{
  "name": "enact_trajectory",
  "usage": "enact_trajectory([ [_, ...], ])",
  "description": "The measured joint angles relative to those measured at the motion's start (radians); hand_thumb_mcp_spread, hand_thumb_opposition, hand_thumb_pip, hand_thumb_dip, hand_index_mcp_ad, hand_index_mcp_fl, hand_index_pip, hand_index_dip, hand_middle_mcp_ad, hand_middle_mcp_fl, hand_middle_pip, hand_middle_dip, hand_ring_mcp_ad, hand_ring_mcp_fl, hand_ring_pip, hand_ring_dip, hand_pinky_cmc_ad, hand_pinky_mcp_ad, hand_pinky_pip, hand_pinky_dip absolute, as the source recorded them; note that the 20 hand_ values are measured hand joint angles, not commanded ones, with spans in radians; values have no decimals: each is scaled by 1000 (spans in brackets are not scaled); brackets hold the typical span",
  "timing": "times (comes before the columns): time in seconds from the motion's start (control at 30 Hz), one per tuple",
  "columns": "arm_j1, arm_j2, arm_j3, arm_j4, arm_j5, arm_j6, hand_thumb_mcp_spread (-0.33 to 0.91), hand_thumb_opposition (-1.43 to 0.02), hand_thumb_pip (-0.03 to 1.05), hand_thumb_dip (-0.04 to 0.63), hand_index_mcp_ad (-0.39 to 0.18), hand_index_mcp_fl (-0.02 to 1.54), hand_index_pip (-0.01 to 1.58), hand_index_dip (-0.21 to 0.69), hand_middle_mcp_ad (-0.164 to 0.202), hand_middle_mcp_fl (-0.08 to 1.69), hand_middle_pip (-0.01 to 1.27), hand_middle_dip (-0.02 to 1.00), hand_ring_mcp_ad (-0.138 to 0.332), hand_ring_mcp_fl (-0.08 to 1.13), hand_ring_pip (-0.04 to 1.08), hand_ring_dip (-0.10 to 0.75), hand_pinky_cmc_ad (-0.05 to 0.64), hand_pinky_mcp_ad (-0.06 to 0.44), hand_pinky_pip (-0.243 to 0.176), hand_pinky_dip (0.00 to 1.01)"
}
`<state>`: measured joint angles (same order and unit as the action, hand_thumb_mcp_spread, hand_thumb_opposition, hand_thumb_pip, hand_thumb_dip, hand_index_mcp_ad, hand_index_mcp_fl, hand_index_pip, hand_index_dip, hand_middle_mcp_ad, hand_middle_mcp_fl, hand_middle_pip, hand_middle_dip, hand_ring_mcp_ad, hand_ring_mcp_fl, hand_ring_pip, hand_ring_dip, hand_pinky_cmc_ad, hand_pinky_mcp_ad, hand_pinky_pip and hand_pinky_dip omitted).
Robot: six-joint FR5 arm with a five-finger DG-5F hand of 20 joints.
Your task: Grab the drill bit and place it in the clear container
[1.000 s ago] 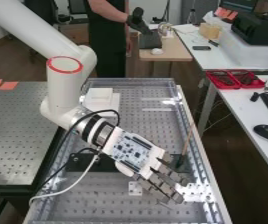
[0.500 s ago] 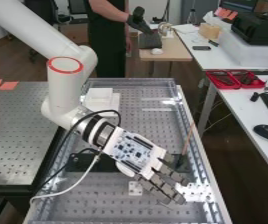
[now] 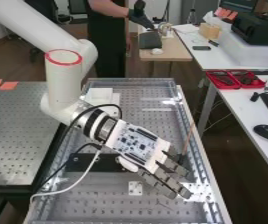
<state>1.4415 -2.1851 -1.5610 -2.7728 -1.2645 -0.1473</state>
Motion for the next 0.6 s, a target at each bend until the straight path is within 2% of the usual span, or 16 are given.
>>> enact_trajectory([
  [0.37,16,79,26,-93,-17,-36,691,-958,415,297,-63,805,1037,405,89,330,129,246,180,65,79,45,305,136,-63,157],
  [0.6,50,164,0,-102,-13,-85,695,-976,415,297,-63,864,955,405,89,330,131,253,180,66,79,45,305,138,-63,159],
])
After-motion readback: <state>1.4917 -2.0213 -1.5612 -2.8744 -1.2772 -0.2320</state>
